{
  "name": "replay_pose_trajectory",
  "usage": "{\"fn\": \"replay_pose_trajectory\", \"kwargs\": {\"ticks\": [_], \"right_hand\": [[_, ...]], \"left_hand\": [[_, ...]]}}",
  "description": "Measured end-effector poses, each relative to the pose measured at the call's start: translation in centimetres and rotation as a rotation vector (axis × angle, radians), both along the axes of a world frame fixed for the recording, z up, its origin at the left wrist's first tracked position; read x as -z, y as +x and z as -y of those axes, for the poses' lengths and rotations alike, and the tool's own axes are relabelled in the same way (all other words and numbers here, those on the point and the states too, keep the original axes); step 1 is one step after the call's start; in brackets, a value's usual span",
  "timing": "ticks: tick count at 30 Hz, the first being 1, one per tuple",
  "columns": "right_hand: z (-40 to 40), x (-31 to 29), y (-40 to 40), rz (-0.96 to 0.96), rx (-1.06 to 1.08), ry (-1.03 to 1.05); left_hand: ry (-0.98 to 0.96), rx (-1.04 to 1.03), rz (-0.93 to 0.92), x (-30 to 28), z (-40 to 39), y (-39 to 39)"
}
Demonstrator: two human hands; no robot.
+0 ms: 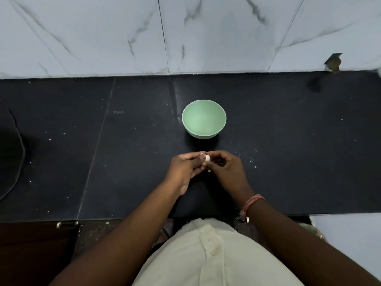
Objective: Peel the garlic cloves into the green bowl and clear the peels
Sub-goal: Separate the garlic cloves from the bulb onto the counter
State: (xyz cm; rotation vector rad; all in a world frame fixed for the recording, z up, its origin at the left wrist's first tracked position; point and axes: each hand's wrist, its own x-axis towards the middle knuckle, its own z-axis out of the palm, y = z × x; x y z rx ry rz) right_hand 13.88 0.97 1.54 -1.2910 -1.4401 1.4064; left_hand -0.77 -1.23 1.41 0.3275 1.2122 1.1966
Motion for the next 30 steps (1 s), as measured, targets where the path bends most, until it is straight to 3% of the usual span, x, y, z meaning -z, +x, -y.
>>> {"fn": "replay_pose_trajectory", "kwargs": {"ticks": [7, 15, 22, 25, 30], "right_hand": [[-0.5, 0.8, 2.2, 0.040, 0.022, 0.031], [-0.6, 1.2, 2.6, 0.042, 0.027, 0.010], [-0.5, 1.0, 2.4, -0.139, 0.029, -0.241], [-0.6, 1.0, 2.4, -0.141, -0.024, -0.246], [-0.3, 1.0, 2.1, 0.022, -0.088, -0.173]], "left_hand": [[-0.040, -0.085, -0.022, -0.2, 0.4, 3.2], [-0.055, -0.166, -0.212, -0.2, 0.6, 5.3], [-0.093, -0.165, -0.221, -0.2, 1.1, 5.0], [-0.128, -0.190, -0.187, -0.5, 0.9, 4.6], [-0.144, -0.150, -0.158, -0.3, 0.9, 4.7]]}}
